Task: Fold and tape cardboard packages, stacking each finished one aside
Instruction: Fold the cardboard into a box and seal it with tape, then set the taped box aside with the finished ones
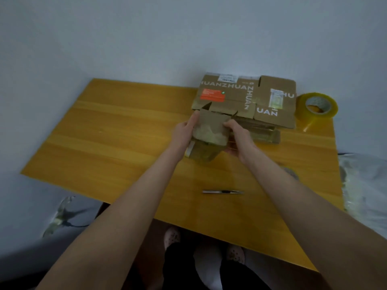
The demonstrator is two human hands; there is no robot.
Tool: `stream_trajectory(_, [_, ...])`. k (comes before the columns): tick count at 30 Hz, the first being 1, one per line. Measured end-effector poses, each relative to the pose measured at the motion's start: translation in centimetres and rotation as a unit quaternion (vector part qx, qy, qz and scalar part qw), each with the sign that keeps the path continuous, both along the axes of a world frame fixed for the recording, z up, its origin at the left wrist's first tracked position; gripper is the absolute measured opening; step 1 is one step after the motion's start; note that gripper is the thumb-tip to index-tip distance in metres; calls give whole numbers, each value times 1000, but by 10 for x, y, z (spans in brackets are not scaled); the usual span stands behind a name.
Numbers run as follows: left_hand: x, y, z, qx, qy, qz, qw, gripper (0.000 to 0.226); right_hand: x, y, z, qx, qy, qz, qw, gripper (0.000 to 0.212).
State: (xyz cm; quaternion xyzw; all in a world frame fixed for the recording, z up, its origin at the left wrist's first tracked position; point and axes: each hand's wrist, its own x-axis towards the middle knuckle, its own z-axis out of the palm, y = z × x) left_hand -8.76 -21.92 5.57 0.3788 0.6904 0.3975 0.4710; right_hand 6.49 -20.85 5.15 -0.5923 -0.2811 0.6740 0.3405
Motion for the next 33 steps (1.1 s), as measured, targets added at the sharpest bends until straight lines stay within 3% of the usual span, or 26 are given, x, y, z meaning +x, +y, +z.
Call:
stream_trajectory(8, [-124,5,-7,43,-31,43,998,16,-123,23,3,98,-48,73,991,29])
stream_trajectory(10, [-162,14,-7,37,-47,52,997,19,-161,30,2,111,-55,87,989,25])
stream_trajectory(17, [-281,44,-5,33,-42,53,997,44,-281,49,-7,147,-105,132,975,44])
stream_trajectory(21, [-322,57,-8,18,-21,43,999,57,-329,62,-4,136,-93,112,980,58])
stream_trajectory(26, [-363,74,-10,22,4,32,999,62,-377,92,-14,135,-87,101,982,26])
stream_trajectory(33, [-431,106,-22,46,140,58,987,42,-455,125,-29,121,-67,93,986,47])
